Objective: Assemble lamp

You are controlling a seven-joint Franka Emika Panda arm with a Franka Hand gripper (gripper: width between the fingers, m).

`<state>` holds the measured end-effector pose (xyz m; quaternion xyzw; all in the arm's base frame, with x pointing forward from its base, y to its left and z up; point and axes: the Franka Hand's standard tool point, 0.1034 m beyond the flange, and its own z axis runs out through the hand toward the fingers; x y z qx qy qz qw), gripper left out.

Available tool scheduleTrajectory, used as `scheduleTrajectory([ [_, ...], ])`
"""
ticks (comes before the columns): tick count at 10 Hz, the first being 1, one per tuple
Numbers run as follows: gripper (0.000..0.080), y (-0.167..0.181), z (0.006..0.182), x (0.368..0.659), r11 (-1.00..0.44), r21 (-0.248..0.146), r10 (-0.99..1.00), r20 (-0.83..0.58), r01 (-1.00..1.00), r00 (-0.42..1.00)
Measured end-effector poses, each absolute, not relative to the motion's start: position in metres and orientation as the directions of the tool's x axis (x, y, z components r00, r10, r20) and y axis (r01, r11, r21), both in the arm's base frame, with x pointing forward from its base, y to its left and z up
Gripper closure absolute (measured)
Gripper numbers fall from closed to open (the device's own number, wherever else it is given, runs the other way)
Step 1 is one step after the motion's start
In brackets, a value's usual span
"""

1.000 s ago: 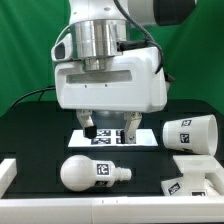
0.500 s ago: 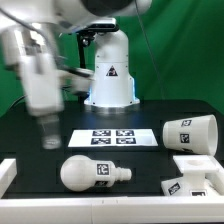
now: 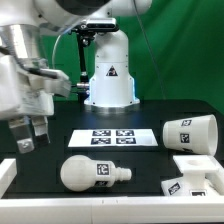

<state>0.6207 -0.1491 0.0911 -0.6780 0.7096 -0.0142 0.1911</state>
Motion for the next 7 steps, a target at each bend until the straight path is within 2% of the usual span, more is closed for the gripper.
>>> scheduleTrajectory([
  [1, 0.0100, -0.1336, 0.0832, 0.6076, 0.089, -0.242, -0.958, -0.287, -0.966, -0.017],
  [2, 0.0100, -0.1252, 0.0837, 0.6054, 0.090, -0.214, -0.949, -0.314, -0.973, -0.019],
  [7, 0.0100, -0.1248, 0.0838, 0.6053, 0.088, -0.210, -0.951, -0.309, -0.974, -0.019],
])
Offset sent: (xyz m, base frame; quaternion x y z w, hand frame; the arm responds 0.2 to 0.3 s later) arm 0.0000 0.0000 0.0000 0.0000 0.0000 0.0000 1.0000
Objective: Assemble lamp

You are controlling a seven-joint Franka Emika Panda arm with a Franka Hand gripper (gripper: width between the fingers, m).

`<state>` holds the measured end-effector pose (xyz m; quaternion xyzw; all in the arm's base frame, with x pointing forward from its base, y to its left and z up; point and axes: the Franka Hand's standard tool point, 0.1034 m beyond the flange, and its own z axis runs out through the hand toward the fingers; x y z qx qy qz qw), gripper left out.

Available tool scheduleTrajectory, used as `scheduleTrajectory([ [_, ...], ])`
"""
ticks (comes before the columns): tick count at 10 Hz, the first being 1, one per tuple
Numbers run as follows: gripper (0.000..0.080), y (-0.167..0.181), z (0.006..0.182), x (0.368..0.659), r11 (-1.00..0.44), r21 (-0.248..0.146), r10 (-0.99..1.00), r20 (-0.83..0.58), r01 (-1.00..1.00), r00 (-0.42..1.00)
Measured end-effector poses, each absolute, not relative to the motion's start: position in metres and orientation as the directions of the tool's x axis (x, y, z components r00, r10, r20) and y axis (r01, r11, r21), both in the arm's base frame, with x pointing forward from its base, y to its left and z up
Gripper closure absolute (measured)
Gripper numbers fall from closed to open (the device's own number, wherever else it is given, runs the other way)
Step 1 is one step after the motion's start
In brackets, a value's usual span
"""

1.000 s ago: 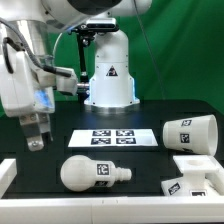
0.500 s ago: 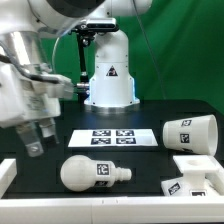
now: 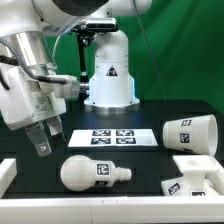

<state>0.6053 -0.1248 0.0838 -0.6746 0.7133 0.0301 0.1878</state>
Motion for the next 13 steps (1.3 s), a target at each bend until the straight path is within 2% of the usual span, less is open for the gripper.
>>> scheduleTrajectory([
  [3, 0.0100, -0.127, 0.082, 0.602, 0.082, -0.211, -0.950, -0.313, -0.974, -0.012],
  [4, 0.0100, -0.133, 0.078, 0.586, 0.085, -0.206, -0.928, -0.372, -0.975, -0.002],
  [6, 0.0100, -0.149, 0.065, 0.560, 0.113, -0.151, -0.893, -0.450, -0.982, -0.033],
  [8, 0.0100, -0.149, 0.063, 0.557, 0.129, -0.134, -0.887, -0.458, -0.983, -0.054],
  [11, 0.0100, -0.147, 0.063, 0.558, 0.134, -0.130, -0.888, -0.455, -0.982, -0.060],
  [13, 0.0100, -0.143, 0.057, 0.563, 0.047, -0.153, -0.880, -0.473, -0.987, 0.032],
])
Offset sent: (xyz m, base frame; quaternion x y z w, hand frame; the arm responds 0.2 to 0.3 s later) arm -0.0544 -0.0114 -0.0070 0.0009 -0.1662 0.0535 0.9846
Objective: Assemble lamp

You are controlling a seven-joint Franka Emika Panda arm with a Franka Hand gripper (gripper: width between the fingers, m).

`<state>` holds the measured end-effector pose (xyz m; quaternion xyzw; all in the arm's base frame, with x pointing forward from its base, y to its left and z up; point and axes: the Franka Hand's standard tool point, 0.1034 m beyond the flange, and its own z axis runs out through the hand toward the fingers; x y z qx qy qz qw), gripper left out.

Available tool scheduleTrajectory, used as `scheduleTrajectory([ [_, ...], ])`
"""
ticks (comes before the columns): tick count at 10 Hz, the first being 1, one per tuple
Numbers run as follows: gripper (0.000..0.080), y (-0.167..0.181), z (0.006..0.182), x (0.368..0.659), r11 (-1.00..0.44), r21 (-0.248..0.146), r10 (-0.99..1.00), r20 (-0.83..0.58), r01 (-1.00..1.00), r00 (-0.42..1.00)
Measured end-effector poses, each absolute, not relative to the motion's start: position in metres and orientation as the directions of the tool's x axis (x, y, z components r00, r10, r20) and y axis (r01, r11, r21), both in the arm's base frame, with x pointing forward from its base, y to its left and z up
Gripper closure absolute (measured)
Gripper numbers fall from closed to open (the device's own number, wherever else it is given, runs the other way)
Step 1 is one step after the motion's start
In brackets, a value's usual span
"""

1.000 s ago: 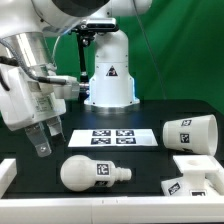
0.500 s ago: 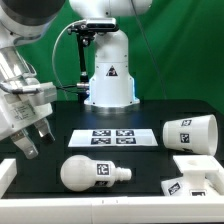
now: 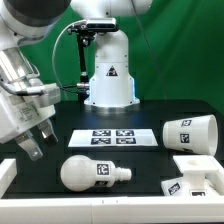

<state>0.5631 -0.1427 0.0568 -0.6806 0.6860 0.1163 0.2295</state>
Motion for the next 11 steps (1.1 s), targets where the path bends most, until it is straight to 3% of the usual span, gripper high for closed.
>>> scheduleTrajectory([
  [2, 0.0100, -0.121, 0.050, 0.574, -0.020, -0.161, -0.864, -0.493, -0.987, 0.098],
  [8, 0.0100, -0.117, 0.037, 0.556, -0.065, -0.052, -0.633, -0.770, -0.997, 0.082],
  [11, 0.0100, -0.123, 0.034, 0.555, -0.067, -0.042, -0.598, -0.798, -0.997, 0.074],
])
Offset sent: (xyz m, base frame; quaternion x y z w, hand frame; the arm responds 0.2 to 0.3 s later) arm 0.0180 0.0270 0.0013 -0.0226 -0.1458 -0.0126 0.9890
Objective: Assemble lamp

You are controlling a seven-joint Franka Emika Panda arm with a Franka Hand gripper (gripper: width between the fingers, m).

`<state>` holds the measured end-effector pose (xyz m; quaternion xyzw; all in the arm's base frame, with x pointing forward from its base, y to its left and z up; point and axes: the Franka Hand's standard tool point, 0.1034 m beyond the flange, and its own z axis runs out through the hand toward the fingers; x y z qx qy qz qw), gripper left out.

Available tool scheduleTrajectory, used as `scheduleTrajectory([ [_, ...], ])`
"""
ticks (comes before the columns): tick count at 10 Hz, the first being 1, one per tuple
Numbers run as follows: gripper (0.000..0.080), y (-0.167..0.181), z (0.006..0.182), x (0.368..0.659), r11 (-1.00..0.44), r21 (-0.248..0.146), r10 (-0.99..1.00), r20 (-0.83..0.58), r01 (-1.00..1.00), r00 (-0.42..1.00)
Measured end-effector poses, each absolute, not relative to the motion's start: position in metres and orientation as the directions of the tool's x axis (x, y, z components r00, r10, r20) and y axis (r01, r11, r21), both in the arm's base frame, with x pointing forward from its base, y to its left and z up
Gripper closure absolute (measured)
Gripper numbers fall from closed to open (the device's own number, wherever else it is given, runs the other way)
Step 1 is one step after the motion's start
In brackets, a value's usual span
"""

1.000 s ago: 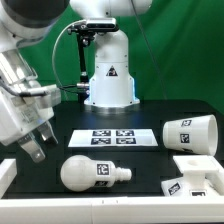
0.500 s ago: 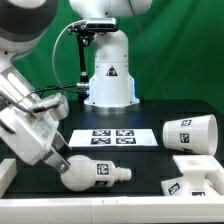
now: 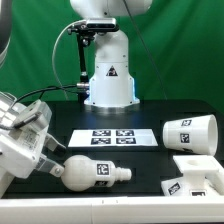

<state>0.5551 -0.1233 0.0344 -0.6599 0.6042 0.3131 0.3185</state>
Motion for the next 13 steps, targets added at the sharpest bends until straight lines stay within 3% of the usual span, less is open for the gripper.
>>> scheduleTrajectory([
  [3, 0.0100, -0.119, 0.031, 0.570, -0.024, -0.022, -0.643, -0.765, -0.999, 0.032],
  [7, 0.0100, -0.089, 0.022, 0.581, -0.028, -0.015, -0.655, -0.755, -0.999, 0.030],
  [11, 0.0100, -0.093, 0.019, 0.577, -0.021, -0.006, -0.647, -0.763, -1.000, 0.018],
  [13, 0.0100, -0.094, 0.016, 0.564, -0.027, 0.030, -0.586, -0.810, -0.999, -0.008],
])
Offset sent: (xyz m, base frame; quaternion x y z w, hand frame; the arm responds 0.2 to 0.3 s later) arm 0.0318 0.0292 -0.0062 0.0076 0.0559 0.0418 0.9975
